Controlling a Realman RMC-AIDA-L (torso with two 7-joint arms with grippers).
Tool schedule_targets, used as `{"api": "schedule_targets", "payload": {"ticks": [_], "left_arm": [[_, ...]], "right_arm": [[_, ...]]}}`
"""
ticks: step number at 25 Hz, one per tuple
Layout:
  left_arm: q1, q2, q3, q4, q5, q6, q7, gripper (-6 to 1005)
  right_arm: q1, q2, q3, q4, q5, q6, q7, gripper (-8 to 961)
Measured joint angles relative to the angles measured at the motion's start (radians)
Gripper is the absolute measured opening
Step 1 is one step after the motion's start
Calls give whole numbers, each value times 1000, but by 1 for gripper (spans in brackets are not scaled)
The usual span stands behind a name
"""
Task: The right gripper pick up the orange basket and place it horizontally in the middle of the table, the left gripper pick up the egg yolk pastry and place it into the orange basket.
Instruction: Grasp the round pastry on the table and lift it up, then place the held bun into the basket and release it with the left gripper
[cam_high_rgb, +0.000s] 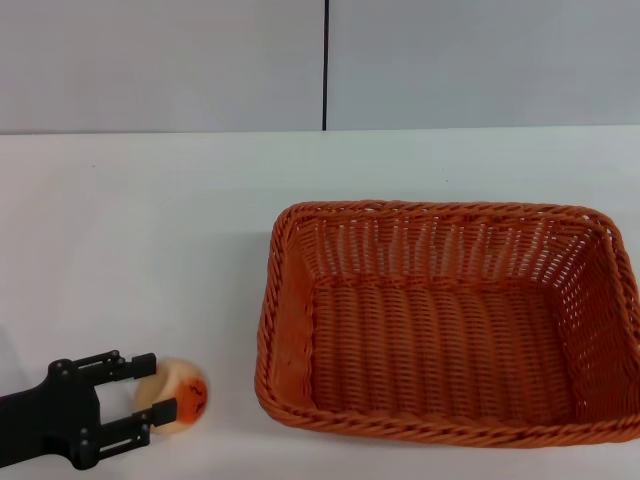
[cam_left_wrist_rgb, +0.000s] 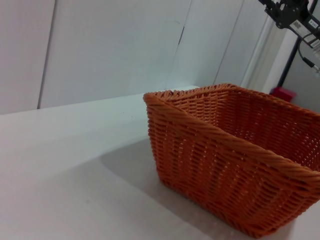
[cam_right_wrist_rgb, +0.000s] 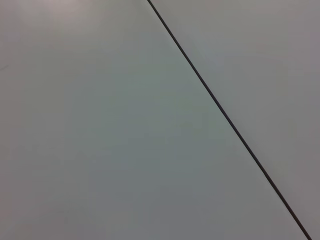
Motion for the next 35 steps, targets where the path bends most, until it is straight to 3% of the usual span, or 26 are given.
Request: {"api": "schedule_targets", "payload": {"ticks": [12,19,23,26,29,30,33,34,35], "left_arm": [[-8,-9,-3,0,1,25,-1,608],[-10,-11,-34,-2,-2,19,2,208],[-10,-11,-45,-6,-5,17,2,117],[-10,-12,-101,-10,-6,14,2,49],[-16,-30,-232,-17,-7,-1,2,45],[-16,-30,-232,-17,-7,-1,2,43],[-41,-68,-364,-37,-10,-21,2,42],[-67,-94,-431,-46,-13,-31,2,42],[-67,-94,-431,-46,-13,-31,2,42]], "right_arm": [[5,-1,0,0,2,10,-2,461],[5,-1,1,0,2,10,-5,462],[5,-2,2,0,2,10,-5,462],[5,-2,2,0,1,10,-5,462],[7,-2,2,0,1,10,-5,462],[7,-2,2,0,1,10,-5,462],[8,-2,2,0,-2,10,-5,462],[9,-2,1,0,-4,10,-5,462],[9,-2,1,0,-4,10,-5,462]]}}
